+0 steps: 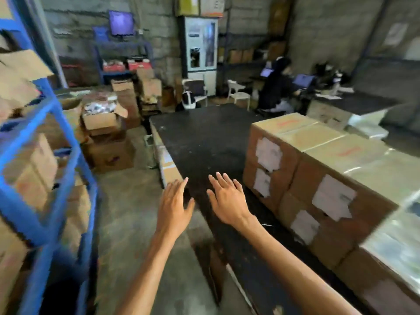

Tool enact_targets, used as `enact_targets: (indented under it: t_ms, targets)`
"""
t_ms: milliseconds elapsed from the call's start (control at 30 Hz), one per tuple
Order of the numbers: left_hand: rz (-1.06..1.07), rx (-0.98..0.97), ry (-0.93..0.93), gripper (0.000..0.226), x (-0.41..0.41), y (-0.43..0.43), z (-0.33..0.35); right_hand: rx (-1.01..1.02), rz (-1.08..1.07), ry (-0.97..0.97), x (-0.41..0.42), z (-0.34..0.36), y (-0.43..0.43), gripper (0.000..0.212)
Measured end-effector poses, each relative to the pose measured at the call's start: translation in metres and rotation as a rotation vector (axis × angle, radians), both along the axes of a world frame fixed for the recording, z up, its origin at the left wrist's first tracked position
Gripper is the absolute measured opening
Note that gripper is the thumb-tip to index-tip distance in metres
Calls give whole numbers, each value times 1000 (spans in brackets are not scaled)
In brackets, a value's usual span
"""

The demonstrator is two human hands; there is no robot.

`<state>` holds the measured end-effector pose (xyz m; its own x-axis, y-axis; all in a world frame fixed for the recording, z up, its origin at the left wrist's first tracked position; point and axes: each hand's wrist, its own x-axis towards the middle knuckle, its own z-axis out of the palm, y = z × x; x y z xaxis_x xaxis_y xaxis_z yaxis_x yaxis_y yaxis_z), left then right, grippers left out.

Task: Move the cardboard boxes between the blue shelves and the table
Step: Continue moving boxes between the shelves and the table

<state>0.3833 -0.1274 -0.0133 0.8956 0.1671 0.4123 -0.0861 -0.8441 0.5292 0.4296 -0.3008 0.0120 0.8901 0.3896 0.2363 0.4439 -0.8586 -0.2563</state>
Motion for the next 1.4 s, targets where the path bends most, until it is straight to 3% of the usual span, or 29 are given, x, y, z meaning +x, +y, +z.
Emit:
enact_targets:
  t_ms: [233,433,567,700,867,1100,1200,1300,1400]
  targets:
    - [-368,58,25,66,103,-190,11,10,-393,5,40,12,-205,61]
    - [-642,97,17,74,156,-313,13,14,-669,-50,41,9,-324,74]
    - [-710,264,-2,88,199,-357,8,-24,-766,-19,44,-2,-370,91]
    - [-761,445,20,113,243,-373,6,-206,-775,-68,49,-17,-390,105]
    - [-728,463,-42,106,258,-383,5,-200,-756,-151,46,-25,-412,110]
    - [-725,346,-207,89,214,-399,-4,-164,-692,-211,5,-29,-475,95]
    - [-720,85,-186,82,208,-402,-7,-46,-752,-280,-10,-41,-496,93]
    - [-742,-247,-56,90,203,-406,-21,165,-749,-383,-15,-54,-499,92]
    - [-789,-428,4,101,197,-409,-30,424,-725,-422,-14,-60,-489,107]
